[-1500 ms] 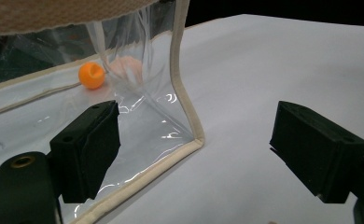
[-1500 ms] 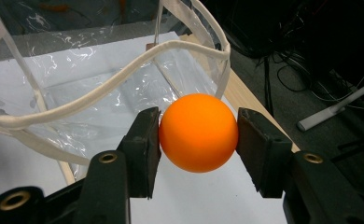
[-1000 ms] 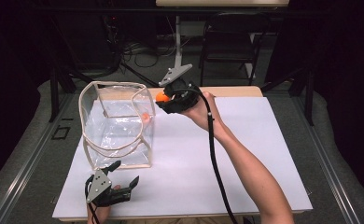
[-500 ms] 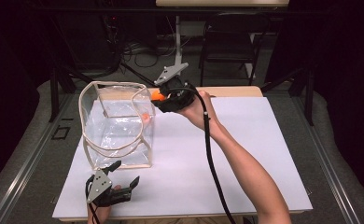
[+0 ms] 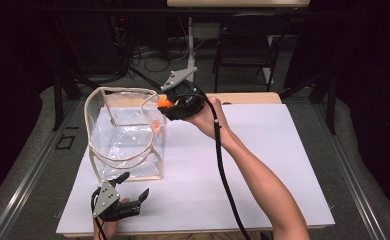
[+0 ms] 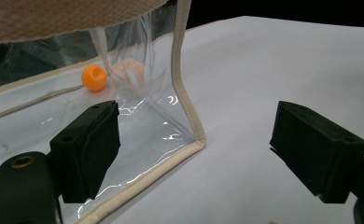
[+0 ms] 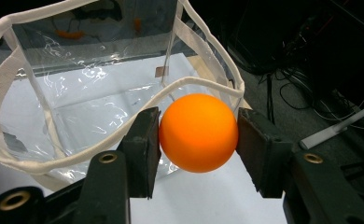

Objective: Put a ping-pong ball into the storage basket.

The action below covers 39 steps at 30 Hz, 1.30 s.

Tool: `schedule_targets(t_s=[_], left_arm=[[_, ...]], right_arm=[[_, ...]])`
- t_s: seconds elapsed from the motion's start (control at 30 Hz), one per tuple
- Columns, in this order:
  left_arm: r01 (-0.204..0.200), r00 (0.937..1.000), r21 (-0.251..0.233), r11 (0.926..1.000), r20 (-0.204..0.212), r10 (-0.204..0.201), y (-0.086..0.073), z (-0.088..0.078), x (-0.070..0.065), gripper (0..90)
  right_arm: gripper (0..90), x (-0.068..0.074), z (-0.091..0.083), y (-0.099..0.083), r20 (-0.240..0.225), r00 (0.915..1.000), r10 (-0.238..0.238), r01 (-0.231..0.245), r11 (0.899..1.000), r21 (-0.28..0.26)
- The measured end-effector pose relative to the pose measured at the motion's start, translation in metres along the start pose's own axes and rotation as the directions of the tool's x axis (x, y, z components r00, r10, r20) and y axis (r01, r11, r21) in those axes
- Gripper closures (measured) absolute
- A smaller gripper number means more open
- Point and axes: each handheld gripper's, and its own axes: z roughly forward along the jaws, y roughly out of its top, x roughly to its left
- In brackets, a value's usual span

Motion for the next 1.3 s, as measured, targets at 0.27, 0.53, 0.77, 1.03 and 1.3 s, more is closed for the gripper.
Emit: schedule_targets(t_s=[0.27, 0.53, 0.77, 1.03, 1.3], left_arm=[[0.0, 1.0, 0.003, 1.0, 0.005, 0.0, 0.0, 0.002, -0.001, 15.5], [0.004, 1.0, -0.004, 1.0, 0.003, -0.004, 0.0, 0.001, 0.0, 15.5], [0.0, 1.0, 0.0, 1.0, 0.006, 0.0, 0.0, 0.002, 0.0, 15.5], [0.002, 1.0, -0.001, 1.0, 0.007, -0.002, 0.0, 0.001, 0.0, 15.5], [-0.001, 0.9999, 0.001, 1.0, 0.012, 0.001, -0.001, 0.002, -0.001, 15.5]], right_arm=[[50.6, 0.003, 0.002, 0.004, -0.001, 1.0, -0.008, 0.008, 1.0, -0.012], [50.6, 0.006, 0.006, 0.007, 0.0, 1.0, -0.009, 0.009, 1.0, -0.03], [50.6, 0.009, 0.011, 0.011, -0.003, 0.9998, -0.018, 0.018, 0.999, -0.029], [50.6, 0.016, 0.018, 0.018, -0.018, 0.9993, -0.032, 0.032, 0.999, -0.035], [50.6, 0.019, 0.021, 0.022, -0.023, 0.9991, -0.036, 0.036, 0.999, -0.041]])
